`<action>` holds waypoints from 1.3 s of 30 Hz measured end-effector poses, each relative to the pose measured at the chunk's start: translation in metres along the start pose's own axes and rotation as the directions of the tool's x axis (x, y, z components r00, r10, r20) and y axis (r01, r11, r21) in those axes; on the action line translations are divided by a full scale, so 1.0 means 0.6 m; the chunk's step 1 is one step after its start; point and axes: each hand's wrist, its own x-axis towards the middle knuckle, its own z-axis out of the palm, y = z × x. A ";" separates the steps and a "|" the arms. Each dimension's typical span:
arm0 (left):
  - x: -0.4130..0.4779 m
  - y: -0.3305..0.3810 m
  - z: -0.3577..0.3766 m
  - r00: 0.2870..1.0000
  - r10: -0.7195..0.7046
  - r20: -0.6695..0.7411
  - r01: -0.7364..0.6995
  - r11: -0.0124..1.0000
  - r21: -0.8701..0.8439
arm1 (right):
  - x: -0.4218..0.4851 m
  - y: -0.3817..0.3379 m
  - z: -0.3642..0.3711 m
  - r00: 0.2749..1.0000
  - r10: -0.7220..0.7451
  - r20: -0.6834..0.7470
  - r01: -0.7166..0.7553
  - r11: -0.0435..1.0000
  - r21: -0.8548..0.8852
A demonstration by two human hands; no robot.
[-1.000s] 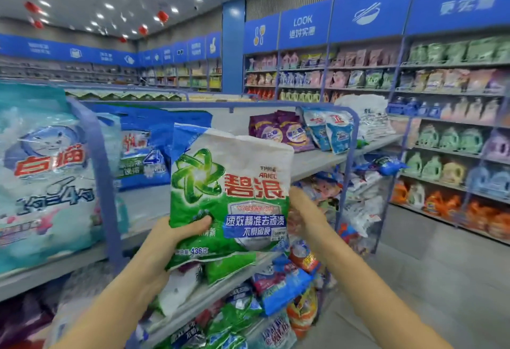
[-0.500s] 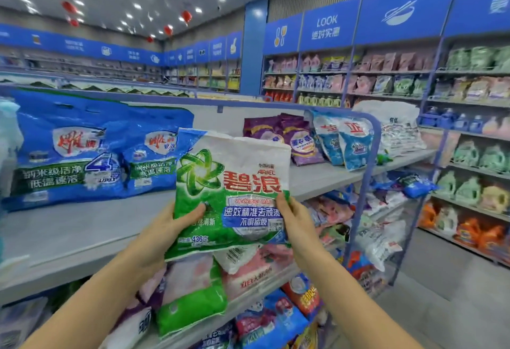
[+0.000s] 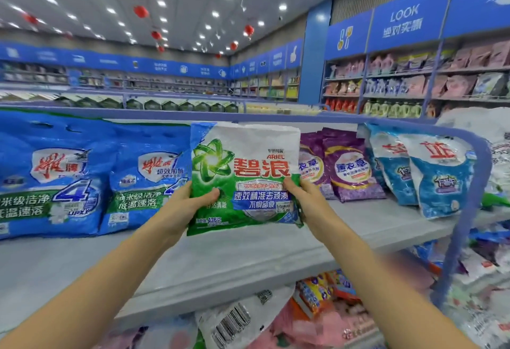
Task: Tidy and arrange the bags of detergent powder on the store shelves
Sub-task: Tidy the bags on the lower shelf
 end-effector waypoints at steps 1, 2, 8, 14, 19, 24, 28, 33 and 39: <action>0.023 -0.003 0.009 0.999 -0.003 -0.036 0.003 1.000 -0.007 | 0.028 0.001 -0.012 0.999 0.011 0.030 -0.011 1.000 0.018; 0.045 -0.005 0.020 0.997 -0.012 -0.075 0.011 1.000 -0.014 | 0.055 0.003 -0.025 0.997 0.031 0.064 -0.034 0.999 0.042; 0.162 -0.035 0.072 0.961 -0.074 -0.266 0.056 0.996 -0.075 | 0.196 0.016 -0.091 0.959 0.081 0.272 -0.064 0.996 -0.069; 0.227 -0.059 0.079 0.906 -0.093 -0.413 0.096 0.995 -0.015 | 0.289 0.068 -0.100 0.924 0.121 0.362 -0.078 0.988 -0.130; 0.248 -0.102 0.057 0.853 -0.096 -0.512 0.153 0.986 0.071 | 0.314 0.123 -0.085 0.884 0.205 0.421 -0.114 0.966 -0.231; 0.252 -0.131 0.055 0.832 -0.114 -0.542 0.171 0.984 0.056 | 0.327 0.150 -0.076 0.886 0.218 0.409 -0.141 0.968 -0.208; 0.257 -0.130 0.057 0.817 -0.068 -0.572 0.121 0.991 0.055 | 0.329 0.142 -0.070 0.893 0.179 0.413 -0.107 0.976 -0.191; 0.257 -0.133 0.060 0.820 -0.066 -0.568 0.119 0.991 0.058 | 0.327 0.140 -0.067 0.919 0.143 0.368 -0.040 0.961 -0.273; 0.245 -0.113 0.054 0.820 -0.030 -0.571 0.113 0.987 0.111 | 0.311 0.119 -0.073 0.945 0.127 0.301 -0.062 0.974 -0.218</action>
